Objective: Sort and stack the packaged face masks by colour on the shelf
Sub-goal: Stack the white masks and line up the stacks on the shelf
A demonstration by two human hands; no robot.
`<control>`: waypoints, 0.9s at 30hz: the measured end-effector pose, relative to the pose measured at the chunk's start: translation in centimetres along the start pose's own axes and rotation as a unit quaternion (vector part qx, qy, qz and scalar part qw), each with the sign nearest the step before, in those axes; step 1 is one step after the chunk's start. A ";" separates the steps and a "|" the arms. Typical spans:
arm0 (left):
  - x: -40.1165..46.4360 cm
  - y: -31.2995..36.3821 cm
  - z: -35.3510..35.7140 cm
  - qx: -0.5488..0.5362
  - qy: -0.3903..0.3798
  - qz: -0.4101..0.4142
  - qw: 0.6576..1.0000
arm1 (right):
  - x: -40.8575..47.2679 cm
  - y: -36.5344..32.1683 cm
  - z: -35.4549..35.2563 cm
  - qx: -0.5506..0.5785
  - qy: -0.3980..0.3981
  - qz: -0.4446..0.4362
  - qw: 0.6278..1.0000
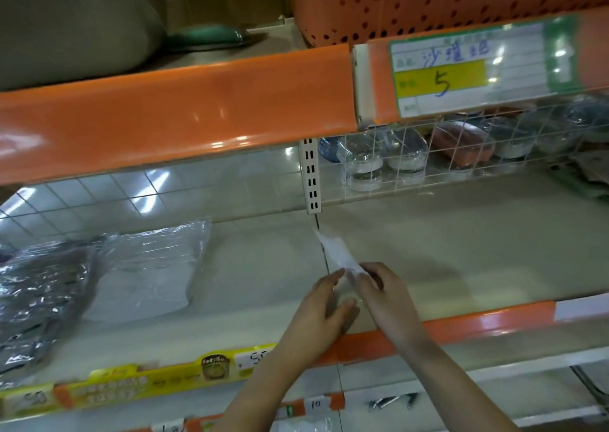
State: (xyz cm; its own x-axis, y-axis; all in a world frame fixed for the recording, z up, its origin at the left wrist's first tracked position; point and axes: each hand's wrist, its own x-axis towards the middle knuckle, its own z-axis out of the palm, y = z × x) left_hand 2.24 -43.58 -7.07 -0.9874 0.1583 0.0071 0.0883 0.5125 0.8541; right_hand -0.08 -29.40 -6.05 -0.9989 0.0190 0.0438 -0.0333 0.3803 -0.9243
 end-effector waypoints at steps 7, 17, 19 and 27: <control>-1.2 3.0 -1.7 -0.141 0.008 0.039 0.989 | -1.0 -3.0 0.9 0.123 -0.111 0.003 0.986; -3.1 0.4 -10.9 -0.279 0.247 -0.095 0.923 | 0.0 -3.4 5.3 -0.242 -0.084 -0.358 0.898; -3.7 -0.8 -13.3 -0.272 0.248 -0.134 0.920 | 0.1 -3.6 6.7 -0.286 -0.068 -0.367 0.882; -6.2 -5.7 -21.0 -0.181 0.300 -0.131 0.927 | 0.3 -5.9 13.1 -0.261 0.006 -0.395 0.881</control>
State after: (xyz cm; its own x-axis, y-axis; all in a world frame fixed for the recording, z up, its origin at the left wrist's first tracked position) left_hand 5.06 -65.21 -1.00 -0.8738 -0.4853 -0.0297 -0.1074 0.1331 0.9853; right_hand -0.63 -43.73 -5.56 -0.6700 -0.4337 0.6025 -0.6949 0.6521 -0.3033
